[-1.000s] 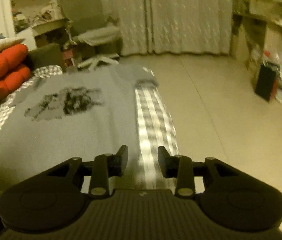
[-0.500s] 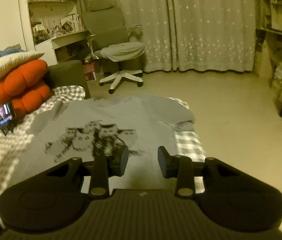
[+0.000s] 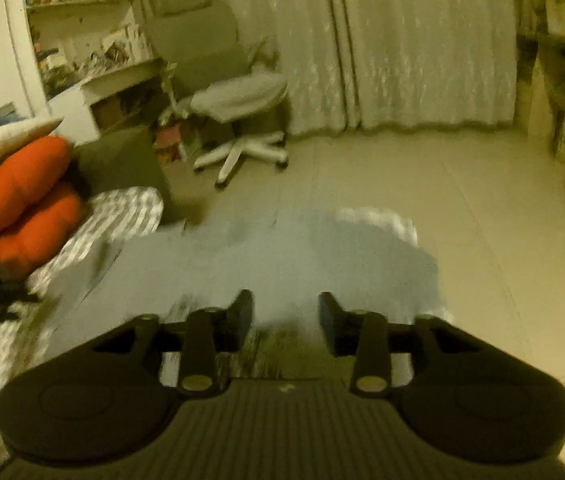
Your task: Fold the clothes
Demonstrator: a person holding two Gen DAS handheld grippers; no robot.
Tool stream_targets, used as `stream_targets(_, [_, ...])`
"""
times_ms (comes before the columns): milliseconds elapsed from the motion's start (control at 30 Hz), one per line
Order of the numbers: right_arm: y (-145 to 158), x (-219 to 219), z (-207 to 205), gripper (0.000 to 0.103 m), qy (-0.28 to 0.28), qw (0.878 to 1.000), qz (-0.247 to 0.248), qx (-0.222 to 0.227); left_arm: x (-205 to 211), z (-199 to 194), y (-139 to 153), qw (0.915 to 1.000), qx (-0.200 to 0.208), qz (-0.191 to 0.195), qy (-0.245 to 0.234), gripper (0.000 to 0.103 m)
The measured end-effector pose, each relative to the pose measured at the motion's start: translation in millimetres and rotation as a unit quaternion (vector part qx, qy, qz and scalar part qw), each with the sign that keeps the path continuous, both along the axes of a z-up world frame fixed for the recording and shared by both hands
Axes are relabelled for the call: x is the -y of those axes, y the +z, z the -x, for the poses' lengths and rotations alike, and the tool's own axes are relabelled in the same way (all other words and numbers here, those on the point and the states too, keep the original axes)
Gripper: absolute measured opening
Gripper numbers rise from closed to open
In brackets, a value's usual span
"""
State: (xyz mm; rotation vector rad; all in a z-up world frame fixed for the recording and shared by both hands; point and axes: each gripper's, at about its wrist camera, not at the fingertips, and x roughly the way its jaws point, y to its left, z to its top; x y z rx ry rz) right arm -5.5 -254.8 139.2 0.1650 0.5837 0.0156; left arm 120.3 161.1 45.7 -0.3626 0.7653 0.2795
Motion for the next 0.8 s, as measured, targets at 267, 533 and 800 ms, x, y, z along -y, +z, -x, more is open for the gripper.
stream_targets(267, [-46.1, -20.8, -106.9, 0.062, 0.024, 0.999, 0.02, -0.037, -7.5, -32.9, -6.1, 0.999, 0.039, -0.021, -0.004, 0.06])
stream_targets(533, [-77.2, -68.5, -159.1, 0.061, 0.119, 0.99, 0.048, -0.059, 1.1, -44.1, -15.6, 0.9978, 0.033, -0.051, -0.026, 0.029])
stream_targets(800, [-92.7, -15.0, -169.2, 0.057, 0.054, 0.995, 0.071, -0.045, 9.3, -43.9, -20.1, 0.9934, 0.018, -0.111, -0.022, 0.0])
